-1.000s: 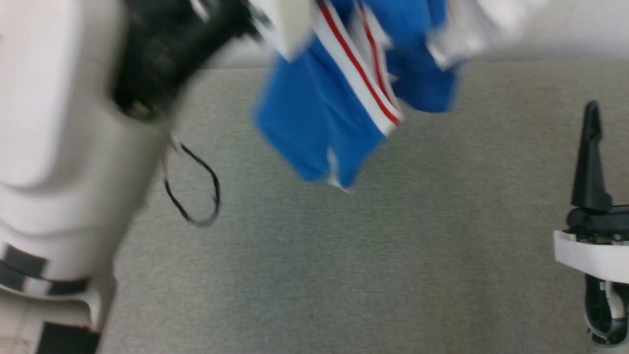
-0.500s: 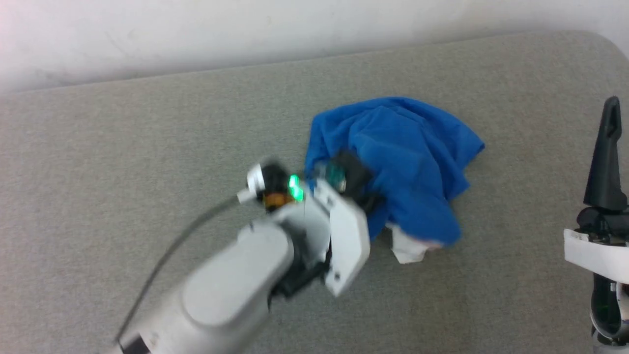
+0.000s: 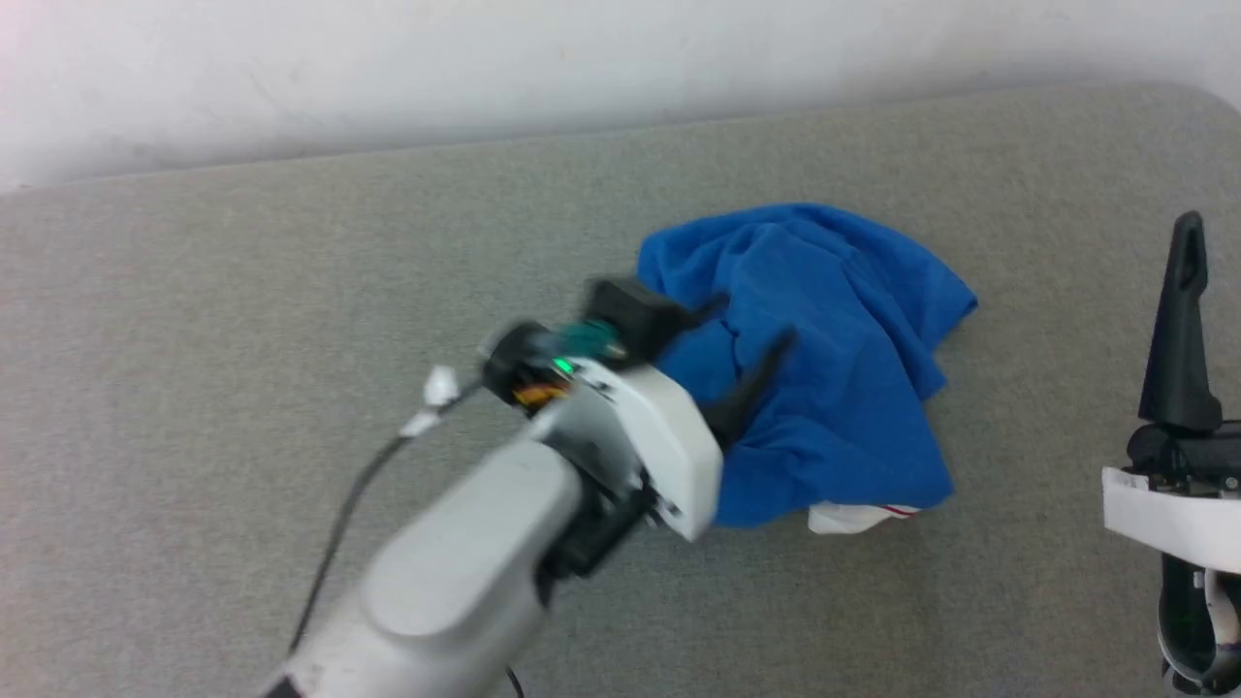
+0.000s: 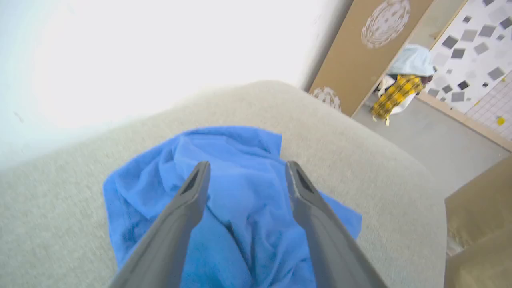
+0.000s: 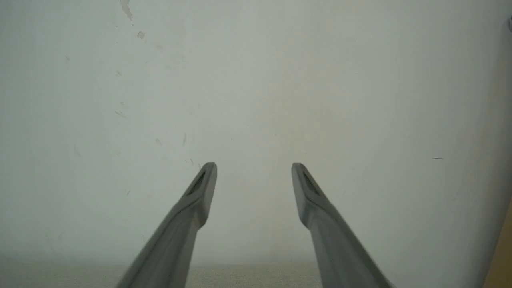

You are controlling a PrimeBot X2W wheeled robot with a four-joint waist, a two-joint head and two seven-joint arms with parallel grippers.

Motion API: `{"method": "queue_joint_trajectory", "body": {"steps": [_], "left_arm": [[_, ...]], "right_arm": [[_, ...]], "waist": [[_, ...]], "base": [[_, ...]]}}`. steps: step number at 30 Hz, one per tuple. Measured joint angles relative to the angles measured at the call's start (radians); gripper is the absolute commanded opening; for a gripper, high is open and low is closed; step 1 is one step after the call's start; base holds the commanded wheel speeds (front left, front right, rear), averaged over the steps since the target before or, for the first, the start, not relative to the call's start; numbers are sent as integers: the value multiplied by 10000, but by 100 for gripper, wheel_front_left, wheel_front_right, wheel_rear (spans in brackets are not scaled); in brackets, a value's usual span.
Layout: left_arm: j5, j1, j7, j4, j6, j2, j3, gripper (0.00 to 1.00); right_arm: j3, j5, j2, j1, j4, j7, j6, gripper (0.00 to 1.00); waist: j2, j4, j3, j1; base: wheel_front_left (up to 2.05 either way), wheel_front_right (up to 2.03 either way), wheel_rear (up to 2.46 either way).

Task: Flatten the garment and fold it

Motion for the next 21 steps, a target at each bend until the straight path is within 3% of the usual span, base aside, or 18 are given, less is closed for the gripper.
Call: {"method": "queue_joint_trajectory", "body": {"steps": [5,9,11,16,21], "left_arm": [[263,395,-1233,-1983,1260,1235,1415,100],[554,1871,-2713,-3139,2433,2082,2604,100],[748,2720,-3319,-3549,2809,2401,2968,100],[1394,4750,-3845,-4303,3741,2546,4027,100],[2564,6327,-3854,-5099,3927,1881,5005,100]], "right_arm": [[73,-8,2,177,23,0,0,100],[157,-8,4,220,63,-2,0,100],[176,2,4,299,90,2,0,100],[215,29,2,522,173,12,0,100],[374,96,4,654,416,12,0,100]], "waist": [[0,269,-311,-1],[0,449,-453,-2],[0,498,-451,-2],[0,519,-252,-1],[0,520,-21,0]], "base": [[0,0,0],[0,0,0],[0,0,0],[0,0,0],[0,0,0]]}}
